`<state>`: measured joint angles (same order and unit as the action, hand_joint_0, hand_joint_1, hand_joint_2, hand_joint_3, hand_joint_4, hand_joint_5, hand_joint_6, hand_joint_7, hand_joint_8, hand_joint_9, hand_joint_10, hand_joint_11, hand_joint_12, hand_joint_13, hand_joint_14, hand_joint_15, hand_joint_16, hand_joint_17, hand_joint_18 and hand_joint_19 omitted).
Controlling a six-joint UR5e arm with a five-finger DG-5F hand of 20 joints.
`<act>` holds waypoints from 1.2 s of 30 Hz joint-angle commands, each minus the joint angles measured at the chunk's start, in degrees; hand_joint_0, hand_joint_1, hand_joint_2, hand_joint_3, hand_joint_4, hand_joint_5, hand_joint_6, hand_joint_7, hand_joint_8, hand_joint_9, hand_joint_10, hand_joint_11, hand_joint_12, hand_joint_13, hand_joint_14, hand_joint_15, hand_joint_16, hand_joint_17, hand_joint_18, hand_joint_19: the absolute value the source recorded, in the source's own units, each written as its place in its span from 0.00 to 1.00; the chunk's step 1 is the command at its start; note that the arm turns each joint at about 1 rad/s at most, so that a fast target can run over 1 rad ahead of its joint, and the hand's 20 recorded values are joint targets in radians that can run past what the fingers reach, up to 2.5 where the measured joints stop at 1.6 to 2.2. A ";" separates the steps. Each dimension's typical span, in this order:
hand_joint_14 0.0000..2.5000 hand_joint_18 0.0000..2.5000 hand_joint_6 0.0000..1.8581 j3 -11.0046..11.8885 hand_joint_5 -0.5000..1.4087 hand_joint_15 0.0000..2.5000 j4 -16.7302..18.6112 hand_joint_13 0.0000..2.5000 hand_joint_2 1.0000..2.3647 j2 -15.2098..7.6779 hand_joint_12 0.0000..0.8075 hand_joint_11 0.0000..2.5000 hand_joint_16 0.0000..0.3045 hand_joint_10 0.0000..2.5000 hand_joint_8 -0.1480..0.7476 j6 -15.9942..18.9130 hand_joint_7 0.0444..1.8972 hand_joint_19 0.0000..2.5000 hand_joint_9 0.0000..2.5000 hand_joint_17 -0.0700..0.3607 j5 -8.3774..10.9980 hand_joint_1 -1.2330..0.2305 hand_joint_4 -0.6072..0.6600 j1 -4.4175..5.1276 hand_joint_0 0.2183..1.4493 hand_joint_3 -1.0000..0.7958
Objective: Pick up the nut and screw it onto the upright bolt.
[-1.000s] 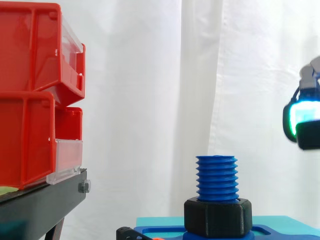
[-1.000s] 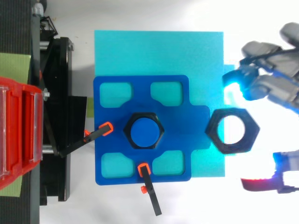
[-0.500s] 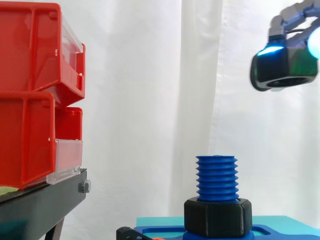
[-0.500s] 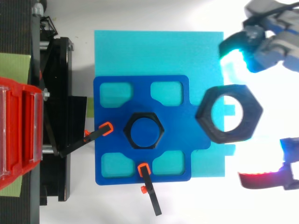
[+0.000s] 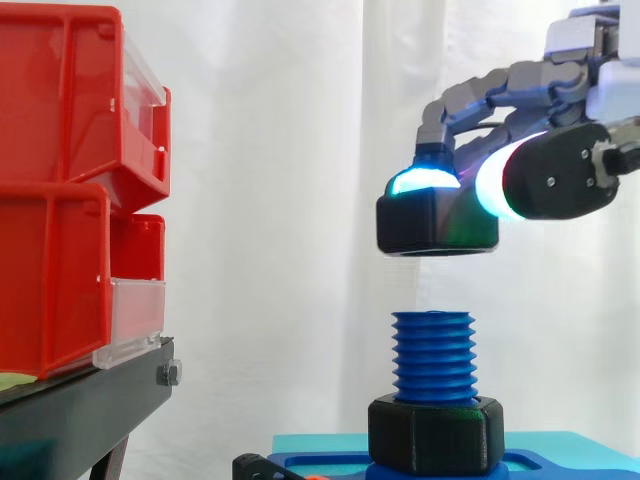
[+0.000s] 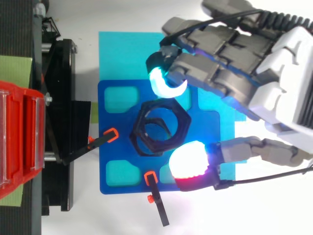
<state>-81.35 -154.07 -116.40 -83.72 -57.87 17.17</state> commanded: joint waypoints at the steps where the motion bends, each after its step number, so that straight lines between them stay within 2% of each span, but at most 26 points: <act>1: 0.00 0.20 0.27 0.05 0.19 0.00 1.22 0.25 0.00 -0.76 0.46 0.00 0.15 0.00 0.51 -0.04 0.63 0.01 0.21 0.40 -0.32 0.44 0.74 -0.12 0.25 0.28; 10: 0.00 0.20 0.27 0.05 0.19 0.00 1.05 0.25 0.00 -1.02 0.46 0.00 0.15 0.00 0.51 0.04 0.63 0.01 0.20 0.40 -0.67 0.44 0.74 -0.21 0.25 0.28; 11: 0.00 0.21 0.27 0.05 0.19 0.00 1.05 0.25 0.00 -1.11 0.45 0.00 0.15 0.00 0.51 0.04 0.63 0.01 0.20 0.40 -0.67 0.44 0.73 0.05 0.25 0.28; 16: 0.00 0.21 0.27 0.05 0.19 0.00 0.87 0.25 0.00 -2.52 0.46 0.00 0.15 0.00 0.51 0.40 0.63 0.01 0.21 0.40 -0.67 0.44 0.74 0.05 0.25 0.28; 21: 0.00 0.21 0.27 0.05 0.19 0.00 0.87 0.25 0.00 -2.52 0.45 0.00 0.15 0.00 0.51 0.66 0.63 0.01 0.20 0.40 -1.63 0.44 0.73 0.14 0.25 0.28; 36: 0.00 0.22 0.27 0.05 0.19 0.00 -1.59 0.25 0.00 -2.60 0.46 0.00 0.15 0.00 0.51 1.28 0.63 0.01 0.20 0.41 -1.99 0.44 0.73 0.84 0.25 0.28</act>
<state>-81.34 -154.94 -119.00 -82.65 -59.67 17.89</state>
